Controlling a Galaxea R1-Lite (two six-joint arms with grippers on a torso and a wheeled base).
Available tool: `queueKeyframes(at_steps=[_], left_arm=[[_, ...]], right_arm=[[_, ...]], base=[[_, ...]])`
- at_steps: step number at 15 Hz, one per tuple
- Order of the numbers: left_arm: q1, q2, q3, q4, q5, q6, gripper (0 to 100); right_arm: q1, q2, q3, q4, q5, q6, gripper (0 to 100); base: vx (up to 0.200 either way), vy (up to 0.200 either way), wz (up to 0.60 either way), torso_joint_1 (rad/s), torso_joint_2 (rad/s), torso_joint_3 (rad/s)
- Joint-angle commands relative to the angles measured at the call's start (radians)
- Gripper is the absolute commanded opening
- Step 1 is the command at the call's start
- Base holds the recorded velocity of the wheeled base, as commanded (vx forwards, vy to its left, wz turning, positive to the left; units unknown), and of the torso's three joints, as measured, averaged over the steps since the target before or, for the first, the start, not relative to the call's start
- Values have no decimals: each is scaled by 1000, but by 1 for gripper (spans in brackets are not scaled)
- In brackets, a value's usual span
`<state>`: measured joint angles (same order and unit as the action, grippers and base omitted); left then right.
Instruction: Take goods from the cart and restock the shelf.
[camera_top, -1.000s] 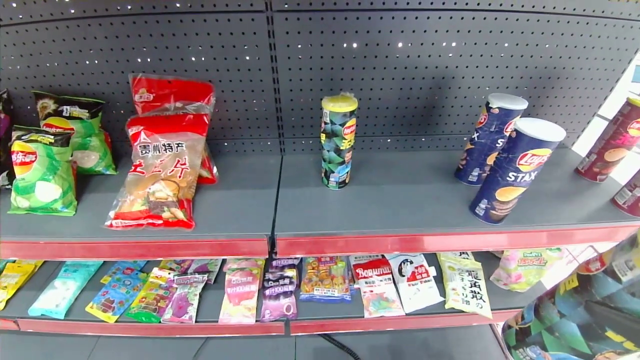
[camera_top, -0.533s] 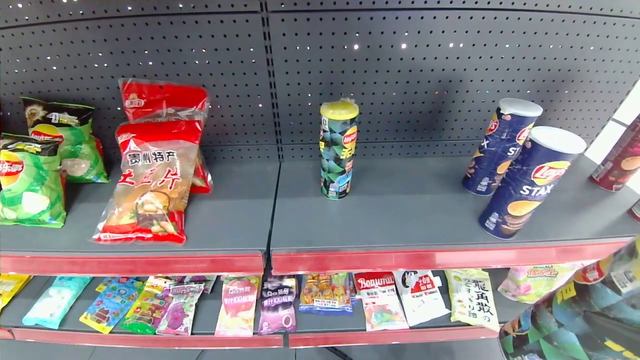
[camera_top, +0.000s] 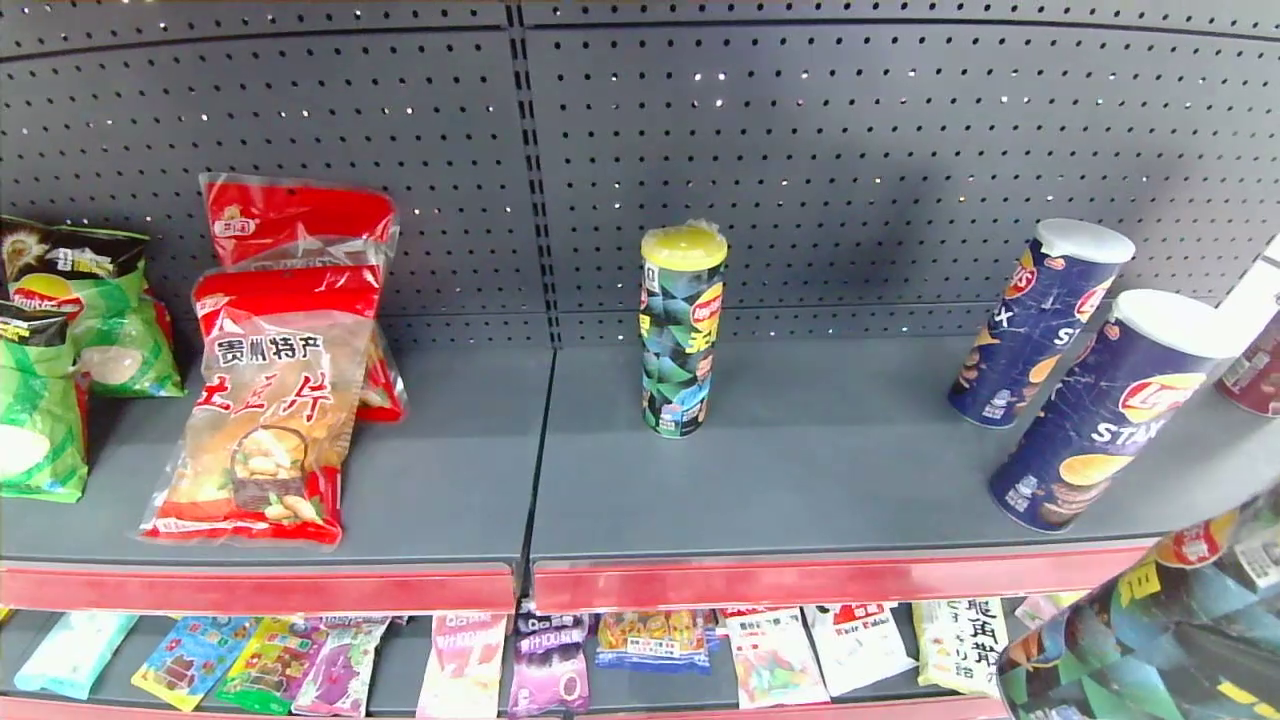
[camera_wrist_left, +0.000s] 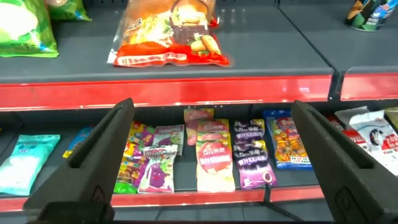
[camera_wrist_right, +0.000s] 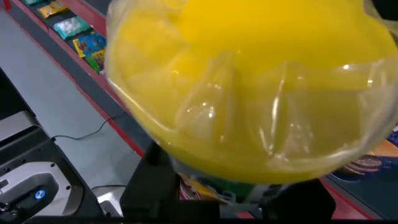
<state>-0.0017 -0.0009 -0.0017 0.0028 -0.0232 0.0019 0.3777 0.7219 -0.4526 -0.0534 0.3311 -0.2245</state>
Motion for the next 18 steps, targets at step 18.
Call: queueKeyframes(at_steps=[18], left_arm=[[-1, 1, 0, 0, 0, 1, 100]], right_arm=[[21, 34, -5, 0, -3, 1, 0]], base=[[33, 0, 0, -1, 0, 1]])
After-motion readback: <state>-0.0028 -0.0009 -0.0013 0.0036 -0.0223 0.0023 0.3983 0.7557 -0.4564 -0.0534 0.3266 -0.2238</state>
